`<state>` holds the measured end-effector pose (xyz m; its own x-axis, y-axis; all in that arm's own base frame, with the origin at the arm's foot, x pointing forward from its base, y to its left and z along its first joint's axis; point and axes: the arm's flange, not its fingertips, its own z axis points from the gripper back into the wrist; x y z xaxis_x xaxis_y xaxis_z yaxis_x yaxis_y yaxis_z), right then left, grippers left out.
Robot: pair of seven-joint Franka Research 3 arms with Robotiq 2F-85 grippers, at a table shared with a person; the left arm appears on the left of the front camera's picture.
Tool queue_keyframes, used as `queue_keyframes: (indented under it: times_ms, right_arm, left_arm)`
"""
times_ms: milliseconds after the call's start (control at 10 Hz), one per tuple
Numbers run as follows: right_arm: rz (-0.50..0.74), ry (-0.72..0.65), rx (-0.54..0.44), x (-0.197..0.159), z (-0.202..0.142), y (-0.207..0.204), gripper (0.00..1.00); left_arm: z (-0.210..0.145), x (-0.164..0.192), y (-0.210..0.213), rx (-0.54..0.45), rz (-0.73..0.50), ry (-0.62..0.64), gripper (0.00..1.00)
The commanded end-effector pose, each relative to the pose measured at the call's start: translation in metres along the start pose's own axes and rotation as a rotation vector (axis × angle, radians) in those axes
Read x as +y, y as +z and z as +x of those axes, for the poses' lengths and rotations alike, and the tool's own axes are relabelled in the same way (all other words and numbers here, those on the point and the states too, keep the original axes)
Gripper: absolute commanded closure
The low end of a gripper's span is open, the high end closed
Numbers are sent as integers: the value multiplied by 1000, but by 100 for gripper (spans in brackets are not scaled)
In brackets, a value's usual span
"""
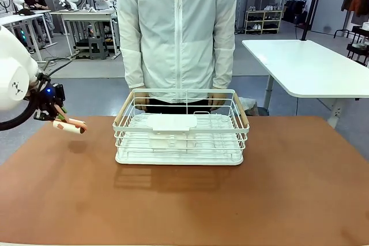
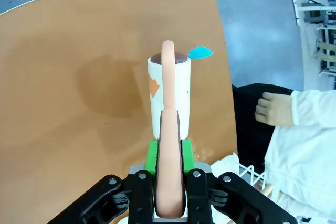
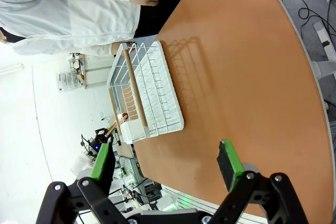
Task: Clean the table.
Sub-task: Place the Lint Roller down when the Dish drying rack is positioned in the middle of the table.
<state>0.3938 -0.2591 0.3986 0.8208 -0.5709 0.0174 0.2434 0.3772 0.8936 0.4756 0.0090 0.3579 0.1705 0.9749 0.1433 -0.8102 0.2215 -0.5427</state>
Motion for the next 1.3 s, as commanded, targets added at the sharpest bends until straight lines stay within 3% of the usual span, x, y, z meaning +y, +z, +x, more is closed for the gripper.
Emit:
queue_keyframes:
  times_ms: [0, 700, 800, 900, 1000, 1200]
  right_arm:
    - [8, 8, 3, 2, -1, 2, 0]
    - [8, 8, 3, 2, -1, 2, 0]
    - [8, 8, 3, 2, -1, 2, 0]
    - [8, 8, 3, 2, -1, 2, 0]
    - [8, 8, 3, 2, -1, 2, 0]
    - [8, 8, 3, 2, -1, 2, 0]
  left_arm:
    - [2, -1, -12, -1, -27, -15, 79]
    - [3, 5, -38, 20, 31, 69, 79]
    - [4, 5, -36, 27, 36, 78, 39]
    - [3, 4, -36, 29, 42, 80, 28]
    - [4, 4, -35, 29, 51, 79, 0]
    - [6, 3, -31, 24, 51, 82, 0]
